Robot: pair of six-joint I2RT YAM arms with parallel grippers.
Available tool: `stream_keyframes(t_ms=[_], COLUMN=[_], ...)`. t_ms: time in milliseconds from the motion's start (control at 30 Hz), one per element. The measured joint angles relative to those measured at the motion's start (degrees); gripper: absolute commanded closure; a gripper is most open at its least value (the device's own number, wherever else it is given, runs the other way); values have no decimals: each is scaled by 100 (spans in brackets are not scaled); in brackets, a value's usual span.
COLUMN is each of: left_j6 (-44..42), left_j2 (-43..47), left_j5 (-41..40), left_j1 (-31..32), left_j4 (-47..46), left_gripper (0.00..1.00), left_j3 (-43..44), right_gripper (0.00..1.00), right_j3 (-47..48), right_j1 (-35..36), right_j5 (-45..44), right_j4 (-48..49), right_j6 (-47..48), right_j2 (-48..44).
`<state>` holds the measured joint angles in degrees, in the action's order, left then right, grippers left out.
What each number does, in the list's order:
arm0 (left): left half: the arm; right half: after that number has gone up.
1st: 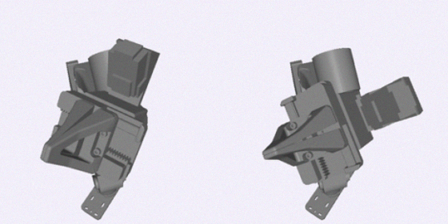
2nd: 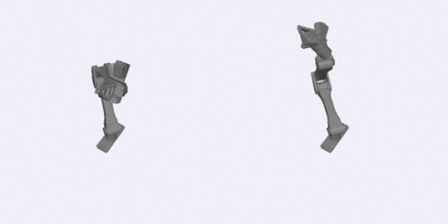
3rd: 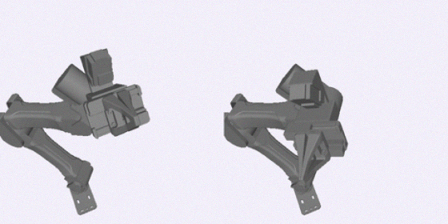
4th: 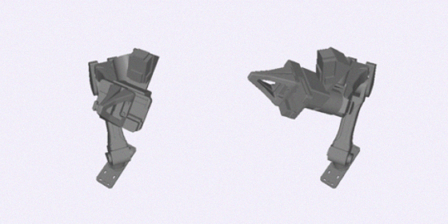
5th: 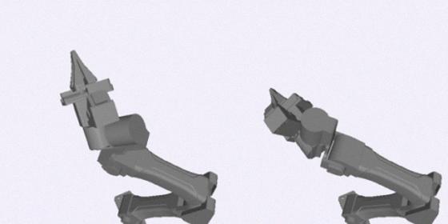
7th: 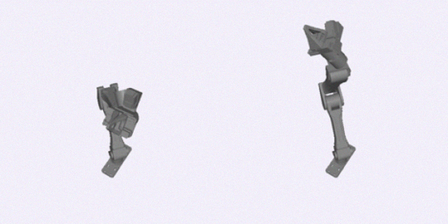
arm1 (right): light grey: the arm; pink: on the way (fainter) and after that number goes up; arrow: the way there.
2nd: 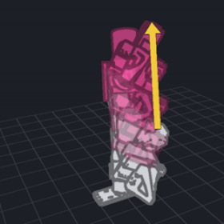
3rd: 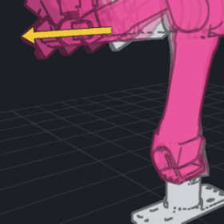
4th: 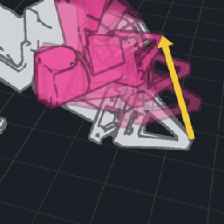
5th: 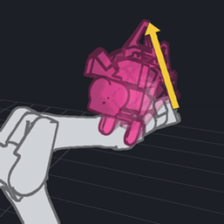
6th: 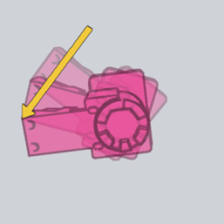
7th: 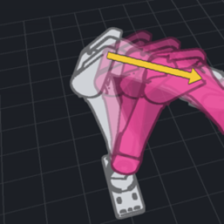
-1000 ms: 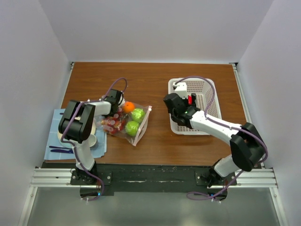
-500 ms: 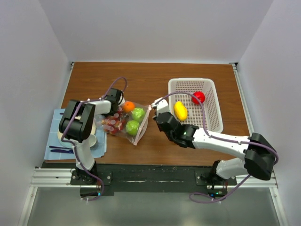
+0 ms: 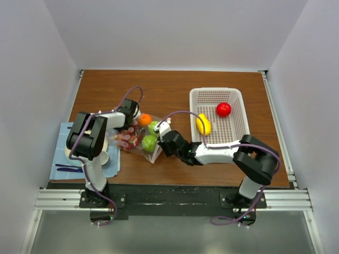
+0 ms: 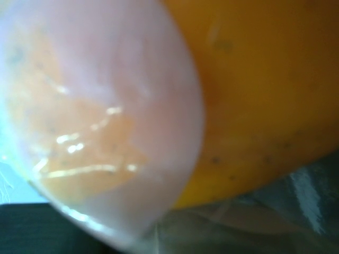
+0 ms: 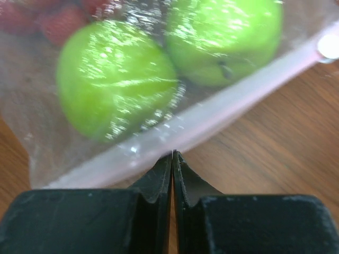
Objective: Open the zip-top bag and remove the fake food
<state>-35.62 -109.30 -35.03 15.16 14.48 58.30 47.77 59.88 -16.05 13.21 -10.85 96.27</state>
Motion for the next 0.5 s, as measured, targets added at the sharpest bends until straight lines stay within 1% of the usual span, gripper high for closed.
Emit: stream_keyframes(t_ms=[167,233,267,300,400,500], left_j6=[0,0,0,0,2,2], left_j2=[0,-4,-7,-11,-15,-15], left_j5=[0,-2,-2,-4,-4,-4], left_j1=[0,0,0,0,0,0], left_j4=[0,0,0,2,11,11], left_gripper=[100,100,100,100,100,100], left_j3=[0,0,0,4,11,11], right_gripper=[84,71,55,48,34,29], right_j3=[85,87,87,87,87,87], right_j1=[66,94,109,122,170,245], right_j5=[258,350,382,422,562,643], right_j4=[238,315,356,400,518,658], right_j6=[0,0,-2,-7,11,59], right_j2=[214,225,236,249,291,323])
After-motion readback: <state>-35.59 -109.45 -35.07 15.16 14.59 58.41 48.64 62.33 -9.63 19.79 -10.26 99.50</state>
